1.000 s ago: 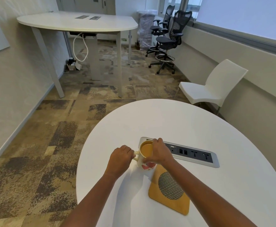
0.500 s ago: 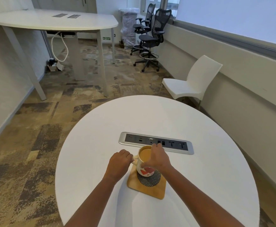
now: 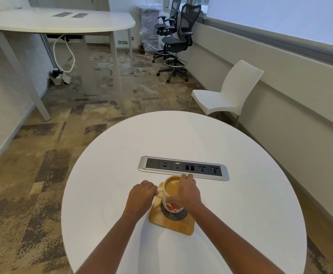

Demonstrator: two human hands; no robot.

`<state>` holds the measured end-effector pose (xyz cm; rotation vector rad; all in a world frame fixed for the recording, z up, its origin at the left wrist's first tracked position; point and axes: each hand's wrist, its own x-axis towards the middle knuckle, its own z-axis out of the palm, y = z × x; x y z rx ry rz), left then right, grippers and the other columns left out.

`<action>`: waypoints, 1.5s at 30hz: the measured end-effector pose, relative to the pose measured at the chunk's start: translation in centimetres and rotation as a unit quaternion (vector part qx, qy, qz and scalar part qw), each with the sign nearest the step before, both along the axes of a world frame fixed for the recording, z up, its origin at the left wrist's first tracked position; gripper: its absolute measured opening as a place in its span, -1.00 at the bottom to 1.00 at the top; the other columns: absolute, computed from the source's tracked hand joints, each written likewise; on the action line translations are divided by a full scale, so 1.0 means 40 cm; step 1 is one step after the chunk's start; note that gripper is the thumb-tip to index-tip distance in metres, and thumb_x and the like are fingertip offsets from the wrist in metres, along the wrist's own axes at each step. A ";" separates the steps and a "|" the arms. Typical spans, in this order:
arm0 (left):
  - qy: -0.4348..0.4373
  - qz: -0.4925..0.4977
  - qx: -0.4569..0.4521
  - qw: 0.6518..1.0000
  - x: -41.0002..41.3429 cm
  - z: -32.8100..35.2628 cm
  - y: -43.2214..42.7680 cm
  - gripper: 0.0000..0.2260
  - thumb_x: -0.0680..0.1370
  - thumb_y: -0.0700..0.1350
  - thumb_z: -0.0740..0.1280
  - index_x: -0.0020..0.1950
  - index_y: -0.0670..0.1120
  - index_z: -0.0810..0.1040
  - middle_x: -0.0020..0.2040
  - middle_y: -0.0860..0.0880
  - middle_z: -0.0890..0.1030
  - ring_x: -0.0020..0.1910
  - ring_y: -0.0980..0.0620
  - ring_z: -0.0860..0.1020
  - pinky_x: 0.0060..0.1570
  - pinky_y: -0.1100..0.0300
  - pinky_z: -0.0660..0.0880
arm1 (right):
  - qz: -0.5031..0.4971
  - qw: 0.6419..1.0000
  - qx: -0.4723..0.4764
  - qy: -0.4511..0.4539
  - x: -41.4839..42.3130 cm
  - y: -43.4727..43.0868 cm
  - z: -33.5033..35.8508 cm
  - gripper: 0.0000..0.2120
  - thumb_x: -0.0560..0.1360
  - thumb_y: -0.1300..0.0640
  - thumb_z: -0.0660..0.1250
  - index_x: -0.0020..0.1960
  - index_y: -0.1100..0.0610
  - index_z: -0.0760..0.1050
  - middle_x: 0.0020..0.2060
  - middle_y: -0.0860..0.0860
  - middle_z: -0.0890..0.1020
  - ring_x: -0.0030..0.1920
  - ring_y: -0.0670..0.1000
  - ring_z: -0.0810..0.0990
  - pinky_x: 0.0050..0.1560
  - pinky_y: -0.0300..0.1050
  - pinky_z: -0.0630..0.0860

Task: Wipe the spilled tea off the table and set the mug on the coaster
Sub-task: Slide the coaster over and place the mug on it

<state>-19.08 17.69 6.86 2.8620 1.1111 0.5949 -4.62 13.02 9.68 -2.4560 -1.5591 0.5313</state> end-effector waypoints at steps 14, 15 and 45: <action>-0.015 0.009 -0.014 1.000 -0.017 -0.021 -0.002 -0.73 0.05 -0.25 0.65 -0.40 -0.05 0.62 -0.47 0.07 0.62 -0.50 0.11 0.56 -0.62 0.41 0.40 | -0.017 1.000 -0.002 -0.020 -0.026 -0.014 -0.009 -0.15 0.25 -0.16 0.48 0.33 0.24 0.19 0.24 0.16 0.36 0.23 0.11 0.38 0.22 -0.05 0.45; -0.019 0.010 -0.013 1.000 -0.016 -0.023 -0.002 -0.74 0.06 -0.24 0.65 -0.40 -0.06 0.63 -0.47 0.06 0.62 -0.51 0.11 0.56 -0.61 0.41 0.40 | -0.018 1.000 -0.003 -0.019 -0.026 -0.014 -0.009 -0.14 0.26 -0.17 0.47 0.34 0.24 0.19 0.24 0.16 0.35 0.23 0.11 0.38 0.21 -0.06 0.45; 0.012 0.294 -0.298 0.908 0.134 -0.104 -0.205 -0.74 0.59 -0.18 0.07 0.22 -0.16 0.42 0.20 -0.09 0.47 0.16 -0.04 0.49 0.07 0.12 0.51 | 0.007 0.997 -0.033 0.063 0.189 -0.223 -0.094 -0.21 0.50 -0.02 0.27 0.50 0.22 -0.13 0.46 0.15 0.13 0.44 0.14 0.23 0.43 -0.03 0.24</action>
